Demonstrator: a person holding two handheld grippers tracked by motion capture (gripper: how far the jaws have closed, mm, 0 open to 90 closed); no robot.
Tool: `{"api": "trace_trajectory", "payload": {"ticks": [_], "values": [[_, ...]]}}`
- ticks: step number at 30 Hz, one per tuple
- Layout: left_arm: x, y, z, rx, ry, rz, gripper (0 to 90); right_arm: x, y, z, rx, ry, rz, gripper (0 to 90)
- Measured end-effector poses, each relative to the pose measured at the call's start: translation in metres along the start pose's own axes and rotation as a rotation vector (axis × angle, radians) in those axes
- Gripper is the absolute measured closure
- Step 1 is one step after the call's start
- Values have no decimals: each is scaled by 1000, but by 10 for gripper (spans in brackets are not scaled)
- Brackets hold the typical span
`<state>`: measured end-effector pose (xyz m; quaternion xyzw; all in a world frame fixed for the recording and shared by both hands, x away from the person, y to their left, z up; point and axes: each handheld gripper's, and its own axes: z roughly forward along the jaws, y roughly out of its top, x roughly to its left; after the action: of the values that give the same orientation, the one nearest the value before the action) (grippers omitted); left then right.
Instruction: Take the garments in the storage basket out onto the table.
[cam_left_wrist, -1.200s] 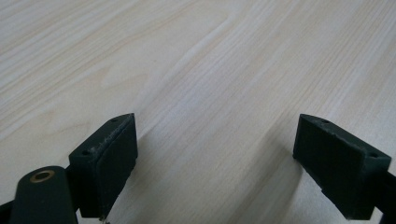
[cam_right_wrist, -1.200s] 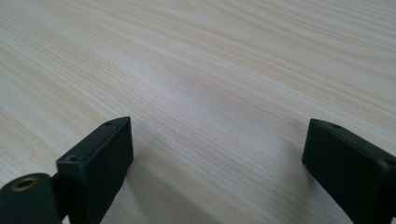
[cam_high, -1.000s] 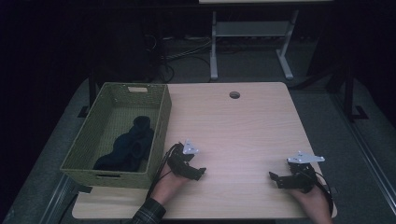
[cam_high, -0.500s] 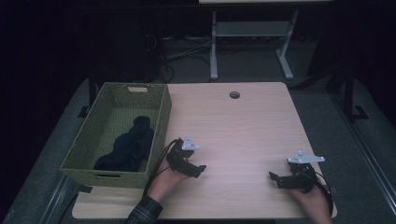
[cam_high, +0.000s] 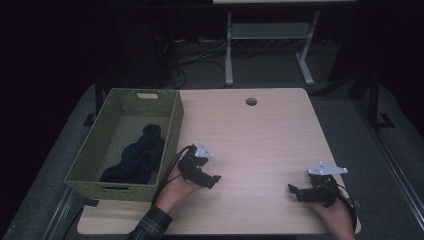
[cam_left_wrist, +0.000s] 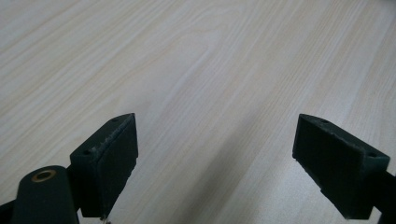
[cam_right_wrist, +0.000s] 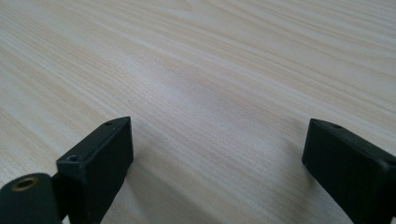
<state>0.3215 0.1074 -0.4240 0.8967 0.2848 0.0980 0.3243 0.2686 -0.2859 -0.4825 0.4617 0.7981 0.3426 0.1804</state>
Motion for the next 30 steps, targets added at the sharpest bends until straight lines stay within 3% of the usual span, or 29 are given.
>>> {"api": "trace_trajectory", "payload": {"ticks": [17, 22, 30], "values": [[2, 16, -17, 3, -26, 31, 139, 0, 0, 0, 0, 0, 0, 84], [4, 22, -23, -22, -54, 42, 143, 0, 0, 0, 0, 1, 2, 84], [13, 28, -36, -11, -99, 58, 143, 0, 0, 0, 0, 2, 3, 85]]}}
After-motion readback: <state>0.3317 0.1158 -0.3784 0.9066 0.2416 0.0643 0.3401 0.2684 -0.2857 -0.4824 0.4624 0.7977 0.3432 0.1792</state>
